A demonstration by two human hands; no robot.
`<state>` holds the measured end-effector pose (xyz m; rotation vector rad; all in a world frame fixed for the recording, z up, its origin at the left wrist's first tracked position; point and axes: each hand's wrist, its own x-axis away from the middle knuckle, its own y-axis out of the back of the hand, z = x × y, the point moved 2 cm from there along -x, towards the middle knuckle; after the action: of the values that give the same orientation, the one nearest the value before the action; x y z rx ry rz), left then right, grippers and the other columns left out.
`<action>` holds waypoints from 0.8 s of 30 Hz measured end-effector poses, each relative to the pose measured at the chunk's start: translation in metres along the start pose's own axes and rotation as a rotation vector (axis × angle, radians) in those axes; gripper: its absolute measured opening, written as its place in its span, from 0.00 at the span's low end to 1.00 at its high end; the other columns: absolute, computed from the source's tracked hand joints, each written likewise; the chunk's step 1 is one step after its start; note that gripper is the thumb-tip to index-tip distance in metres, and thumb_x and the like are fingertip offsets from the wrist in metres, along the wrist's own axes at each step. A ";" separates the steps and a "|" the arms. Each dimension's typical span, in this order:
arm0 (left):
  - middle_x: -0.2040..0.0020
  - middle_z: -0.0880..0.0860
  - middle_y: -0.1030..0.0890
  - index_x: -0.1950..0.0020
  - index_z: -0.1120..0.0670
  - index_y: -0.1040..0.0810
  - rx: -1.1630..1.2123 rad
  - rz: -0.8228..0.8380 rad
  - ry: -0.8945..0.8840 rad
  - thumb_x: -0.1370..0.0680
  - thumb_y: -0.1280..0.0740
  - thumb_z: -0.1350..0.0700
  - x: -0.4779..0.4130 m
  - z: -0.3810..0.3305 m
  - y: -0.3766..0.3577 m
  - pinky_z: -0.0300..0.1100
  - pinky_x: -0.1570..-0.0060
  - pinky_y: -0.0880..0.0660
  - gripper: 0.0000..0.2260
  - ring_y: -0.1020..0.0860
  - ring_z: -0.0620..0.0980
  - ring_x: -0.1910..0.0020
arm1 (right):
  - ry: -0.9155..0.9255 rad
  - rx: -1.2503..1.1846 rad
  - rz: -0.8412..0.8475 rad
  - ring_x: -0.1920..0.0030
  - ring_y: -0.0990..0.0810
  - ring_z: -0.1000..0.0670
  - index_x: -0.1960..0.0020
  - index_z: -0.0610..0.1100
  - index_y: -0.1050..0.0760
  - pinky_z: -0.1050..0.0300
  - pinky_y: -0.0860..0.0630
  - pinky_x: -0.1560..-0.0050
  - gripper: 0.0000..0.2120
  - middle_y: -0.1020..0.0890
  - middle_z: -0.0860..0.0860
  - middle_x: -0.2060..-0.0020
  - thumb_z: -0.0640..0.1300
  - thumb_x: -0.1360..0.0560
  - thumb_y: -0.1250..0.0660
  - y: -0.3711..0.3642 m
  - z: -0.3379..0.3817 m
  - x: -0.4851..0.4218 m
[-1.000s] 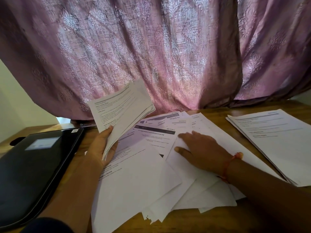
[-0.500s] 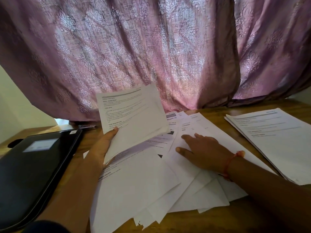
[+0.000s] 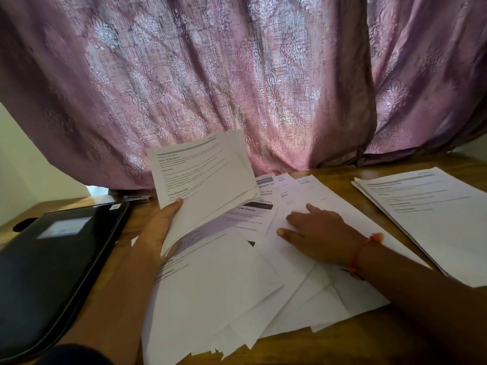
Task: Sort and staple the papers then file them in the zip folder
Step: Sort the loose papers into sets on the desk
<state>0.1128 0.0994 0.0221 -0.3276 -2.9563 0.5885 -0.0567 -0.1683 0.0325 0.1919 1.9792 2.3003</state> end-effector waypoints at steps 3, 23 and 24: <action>0.45 0.54 0.14 0.37 0.52 0.19 -0.012 0.005 -0.002 0.20 0.31 0.56 -0.002 0.000 0.002 0.44 0.60 0.17 0.11 0.14 0.52 0.51 | 0.029 0.036 0.003 0.21 0.54 0.43 0.23 0.55 0.40 0.39 0.54 0.24 0.31 0.47 0.53 0.21 0.68 0.21 0.54 -0.001 0.002 -0.002; 0.41 0.54 0.15 0.34 0.52 0.20 0.023 0.024 0.035 0.21 0.30 0.55 -0.005 0.001 0.005 0.46 0.56 0.17 0.16 0.15 0.54 0.45 | 0.180 -0.455 0.086 0.30 0.29 0.47 0.27 0.58 0.37 0.49 0.35 0.27 0.37 0.30 0.51 0.28 0.76 0.29 0.53 0.016 0.025 0.013; 0.41 0.54 0.15 0.34 0.51 0.20 0.018 0.025 0.028 0.23 0.29 0.54 -0.006 0.001 0.006 0.46 0.55 0.17 0.17 0.16 0.55 0.44 | 0.155 -0.430 0.093 0.30 0.29 0.45 0.27 0.59 0.39 0.46 0.35 0.27 0.37 0.30 0.49 0.27 0.77 0.30 0.53 0.014 0.025 0.012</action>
<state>0.1194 0.1033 0.0186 -0.3680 -2.9221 0.6085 -0.0642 -0.1439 0.0502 0.0724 1.5053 2.8070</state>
